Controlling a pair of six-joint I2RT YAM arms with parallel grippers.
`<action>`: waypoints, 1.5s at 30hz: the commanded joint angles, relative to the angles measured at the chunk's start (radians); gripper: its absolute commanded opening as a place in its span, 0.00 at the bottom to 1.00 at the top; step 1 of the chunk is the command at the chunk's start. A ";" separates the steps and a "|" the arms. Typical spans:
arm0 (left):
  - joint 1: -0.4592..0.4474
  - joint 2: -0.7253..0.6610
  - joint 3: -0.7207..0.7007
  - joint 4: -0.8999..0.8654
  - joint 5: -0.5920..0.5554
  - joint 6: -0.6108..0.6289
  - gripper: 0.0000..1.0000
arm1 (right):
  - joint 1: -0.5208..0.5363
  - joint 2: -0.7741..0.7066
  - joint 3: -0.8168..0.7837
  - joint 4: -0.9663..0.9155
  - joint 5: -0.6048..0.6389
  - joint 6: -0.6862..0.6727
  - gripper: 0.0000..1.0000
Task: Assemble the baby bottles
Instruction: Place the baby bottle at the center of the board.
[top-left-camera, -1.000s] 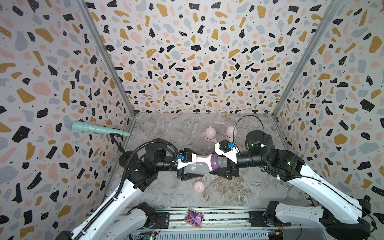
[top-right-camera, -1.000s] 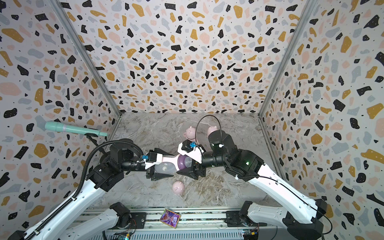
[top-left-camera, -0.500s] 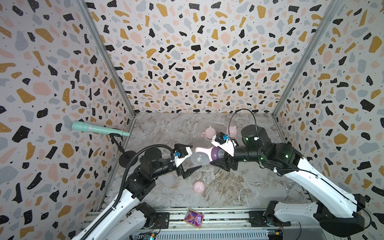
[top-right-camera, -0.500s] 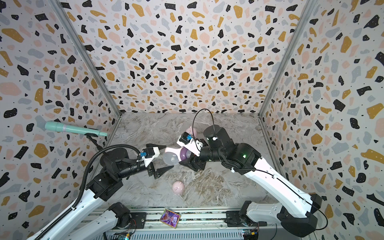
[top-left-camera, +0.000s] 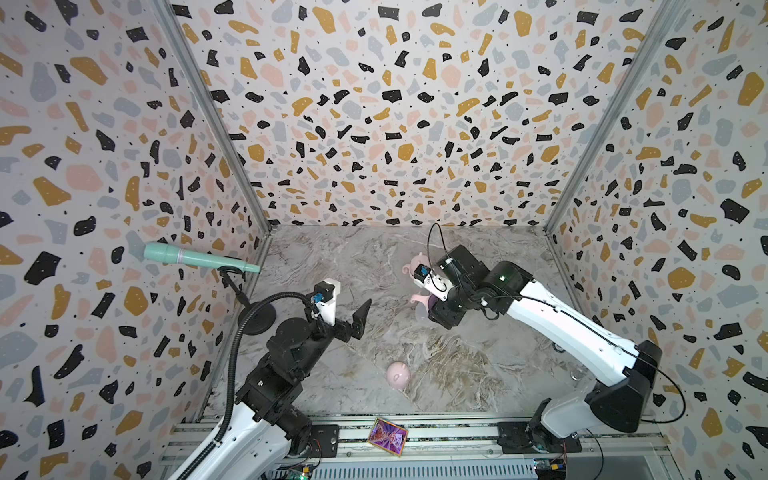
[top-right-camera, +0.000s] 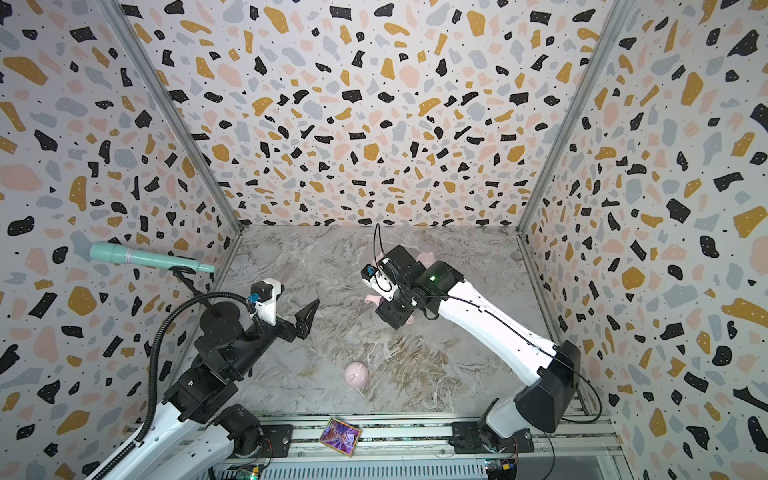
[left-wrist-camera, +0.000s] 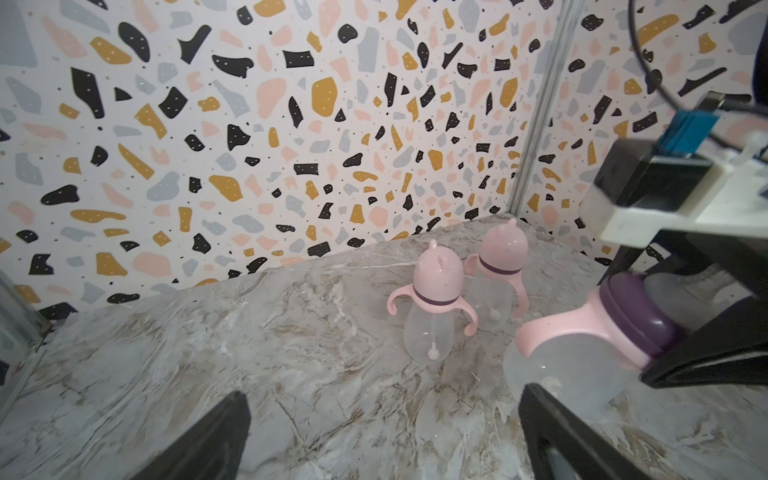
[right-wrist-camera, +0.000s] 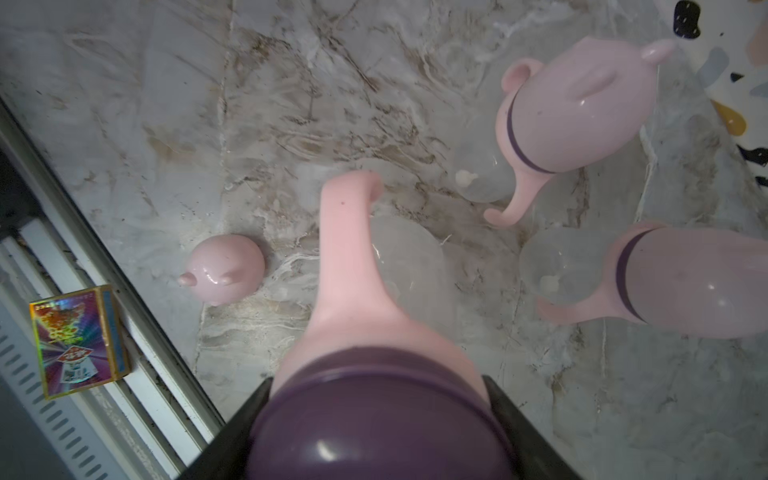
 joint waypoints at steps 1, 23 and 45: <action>0.004 0.007 0.038 -0.047 -0.082 -0.063 1.00 | -0.026 0.006 0.005 -0.028 -0.019 0.014 0.24; 0.004 -0.054 0.010 -0.072 -0.033 0.024 1.00 | -0.091 0.215 -0.012 0.011 -0.073 0.034 0.30; 0.004 -0.027 -0.004 -0.084 -0.147 0.006 1.00 | -0.074 0.151 0.053 -0.019 -0.030 0.068 0.99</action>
